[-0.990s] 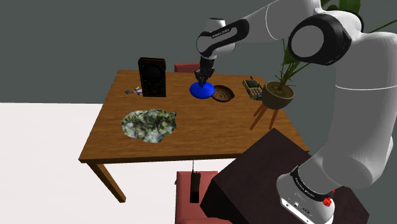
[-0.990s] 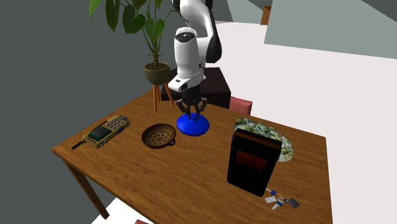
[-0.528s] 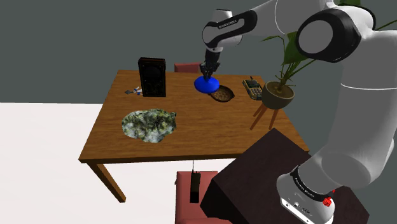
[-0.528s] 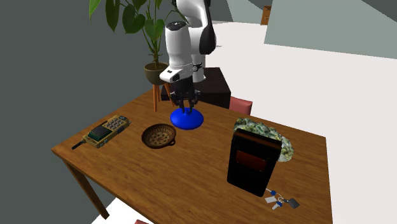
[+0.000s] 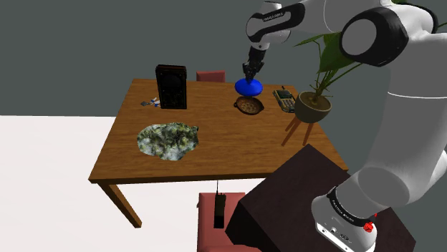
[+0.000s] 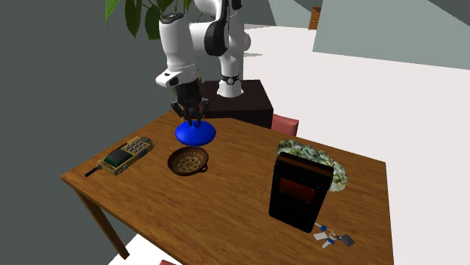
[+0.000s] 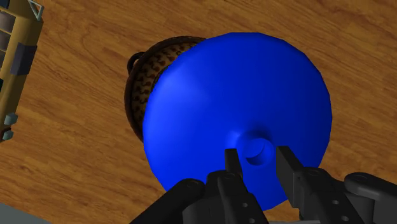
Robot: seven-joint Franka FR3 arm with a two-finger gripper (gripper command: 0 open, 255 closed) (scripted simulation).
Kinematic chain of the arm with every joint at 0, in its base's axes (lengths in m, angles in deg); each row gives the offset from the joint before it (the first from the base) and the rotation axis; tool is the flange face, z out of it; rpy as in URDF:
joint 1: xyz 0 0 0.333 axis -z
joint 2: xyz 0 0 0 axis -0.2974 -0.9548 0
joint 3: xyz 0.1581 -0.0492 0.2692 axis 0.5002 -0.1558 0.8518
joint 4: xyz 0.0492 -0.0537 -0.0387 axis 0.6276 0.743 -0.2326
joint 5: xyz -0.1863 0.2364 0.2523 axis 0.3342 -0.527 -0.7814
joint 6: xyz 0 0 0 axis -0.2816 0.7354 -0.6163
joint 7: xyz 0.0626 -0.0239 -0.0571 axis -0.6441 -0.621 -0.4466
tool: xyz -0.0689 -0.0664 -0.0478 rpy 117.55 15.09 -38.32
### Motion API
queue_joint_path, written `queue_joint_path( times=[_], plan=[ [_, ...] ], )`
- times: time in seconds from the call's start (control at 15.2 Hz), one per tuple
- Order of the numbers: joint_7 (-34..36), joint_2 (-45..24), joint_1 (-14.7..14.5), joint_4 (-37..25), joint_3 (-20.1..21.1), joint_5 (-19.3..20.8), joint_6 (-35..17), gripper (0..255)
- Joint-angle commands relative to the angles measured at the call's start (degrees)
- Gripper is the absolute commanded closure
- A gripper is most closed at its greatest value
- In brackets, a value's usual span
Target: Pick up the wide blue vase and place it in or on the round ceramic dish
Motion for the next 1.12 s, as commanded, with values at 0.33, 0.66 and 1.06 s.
queue_joint_path(
  times=[0.33, 0.66, 1.06],
  plan=[
    [-4.17, -1.68, 3.20, -1.79, -0.86, -0.56, 0.48, 255],
    [-4.53, -3.35, 3.25, -0.45, -0.69, -0.89, -2.50, 255],
    [-4.96, -5.63, 3.36, 0.70, -0.45, -1.30, -5.92, 255]
  ],
)
